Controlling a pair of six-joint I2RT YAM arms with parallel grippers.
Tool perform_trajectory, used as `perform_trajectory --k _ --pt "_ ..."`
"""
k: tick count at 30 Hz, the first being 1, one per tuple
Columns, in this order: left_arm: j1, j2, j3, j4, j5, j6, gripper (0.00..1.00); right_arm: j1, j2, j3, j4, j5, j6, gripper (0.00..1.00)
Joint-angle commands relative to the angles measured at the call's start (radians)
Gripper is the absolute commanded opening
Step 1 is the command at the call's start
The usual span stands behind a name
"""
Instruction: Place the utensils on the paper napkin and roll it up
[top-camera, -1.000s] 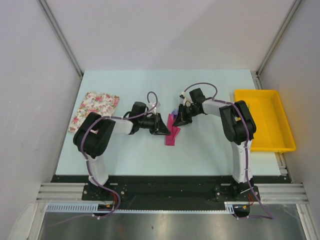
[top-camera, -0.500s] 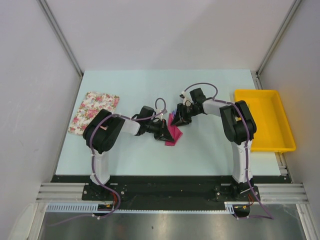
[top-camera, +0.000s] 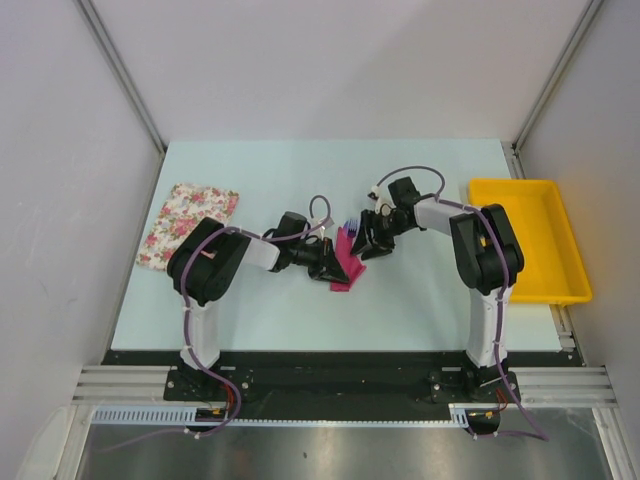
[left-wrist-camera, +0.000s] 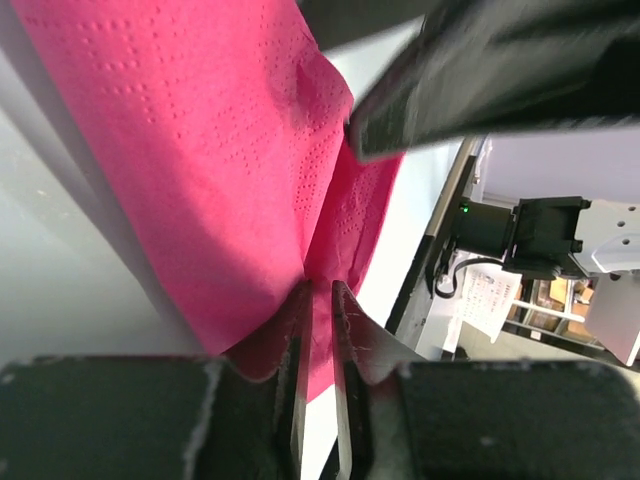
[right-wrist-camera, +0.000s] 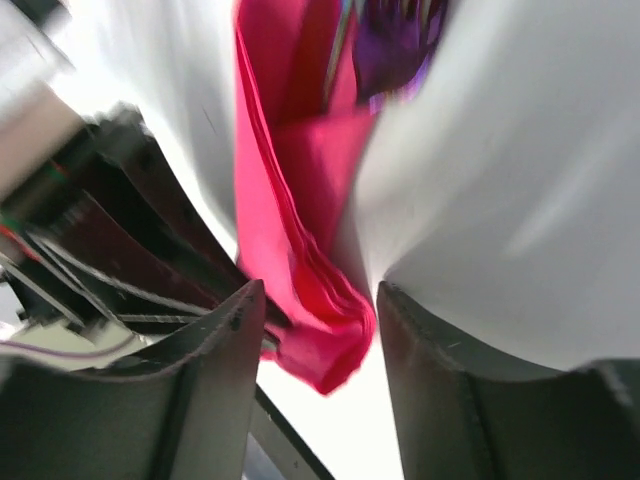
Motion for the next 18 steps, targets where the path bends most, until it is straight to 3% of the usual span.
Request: perform_trajectory --k 1,3,9,12,13,18 --pt "0.020 0.019 -0.013 0.055 -0.015 -0.009 0.22 0.011 -0.056 -0.050 -0.095 0.037 -0.090 0.50" --pt "0.024 0.021 -0.018 0.059 -0.015 -0.015 0.22 0.014 -0.063 -0.075 -0.112 0.045 -0.118 0.49" --pt "0.041 0.025 -0.031 0.080 -0.001 -0.019 0.18 -0.003 -0.069 -0.118 -0.134 0.083 -0.175 0.26" --pt "0.044 0.032 -0.034 0.089 0.005 -0.021 0.17 -0.004 -0.068 -0.131 -0.134 0.094 -0.204 0.12" --pt "0.044 0.033 -0.034 0.092 0.011 -0.021 0.15 -0.004 -0.066 -0.132 -0.131 0.104 -0.214 0.00" --pt "0.046 0.047 -0.031 0.098 0.016 -0.022 0.11 -0.004 -0.080 -0.128 -0.127 0.137 -0.241 0.00"
